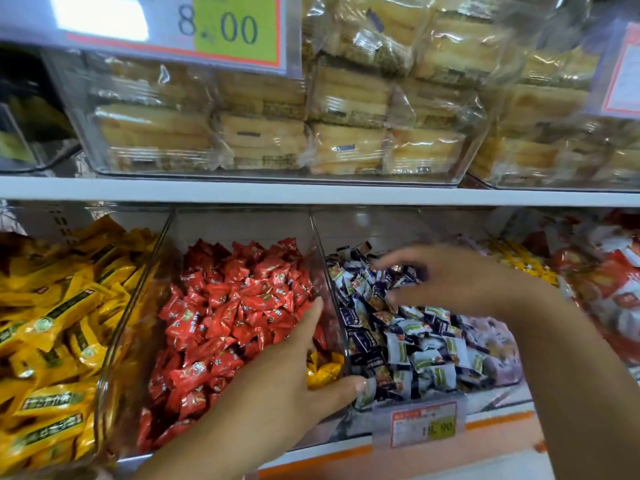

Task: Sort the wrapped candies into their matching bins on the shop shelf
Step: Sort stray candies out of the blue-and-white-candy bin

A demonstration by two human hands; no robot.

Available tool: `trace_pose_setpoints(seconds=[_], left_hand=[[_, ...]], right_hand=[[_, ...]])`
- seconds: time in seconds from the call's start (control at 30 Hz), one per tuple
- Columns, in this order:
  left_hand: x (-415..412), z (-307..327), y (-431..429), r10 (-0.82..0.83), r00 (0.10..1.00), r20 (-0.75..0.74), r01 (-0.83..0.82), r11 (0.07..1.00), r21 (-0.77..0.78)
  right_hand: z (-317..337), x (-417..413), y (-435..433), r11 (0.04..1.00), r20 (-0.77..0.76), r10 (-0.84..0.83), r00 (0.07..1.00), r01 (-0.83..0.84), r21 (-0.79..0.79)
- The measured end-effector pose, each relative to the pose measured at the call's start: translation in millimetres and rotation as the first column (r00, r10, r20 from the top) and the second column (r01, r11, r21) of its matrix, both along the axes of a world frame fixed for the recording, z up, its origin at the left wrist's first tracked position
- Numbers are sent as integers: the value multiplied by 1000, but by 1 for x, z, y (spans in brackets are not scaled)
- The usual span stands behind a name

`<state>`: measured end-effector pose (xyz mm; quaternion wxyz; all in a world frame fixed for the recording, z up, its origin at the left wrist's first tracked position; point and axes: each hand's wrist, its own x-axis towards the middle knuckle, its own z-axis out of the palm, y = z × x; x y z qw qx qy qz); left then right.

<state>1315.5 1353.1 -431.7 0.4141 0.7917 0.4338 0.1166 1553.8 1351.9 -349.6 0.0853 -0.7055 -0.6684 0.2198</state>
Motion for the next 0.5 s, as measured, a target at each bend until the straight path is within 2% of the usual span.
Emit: trace_pose_setpoints(seconds=[0.07,0.17,0.2,0.27,0.37,0.43,0.5], left_hand=[[3,4,1,23,999,42,-23,1000,-15],[10,10,4,36,998,60,-35,999,-10],[12,11,4,36,997,62,-36,999,-3],[14,10,4,45,996,79,-45,999,3],[15,9,5,72,992,101,-71,997,-13],[15,9,5,80,990,116,-76,996,-39],[15,9,7,86,989,120,-82,996,-41]], right_hand=[[-16,11,-1,997,29,-63,998,65,-53],[-50,24,20,988,97,-138,986,131,76],[-59,24,28,982,94,-178,980,172,72],[-78,20,40,979,87,-203,975,205,-14],[-85,10,46,986,146,-87,985,106,-129],[-67,9,35,980,62,-17,998,29,-195],[-45,15,21,959,-91,6,996,-31,-281]])
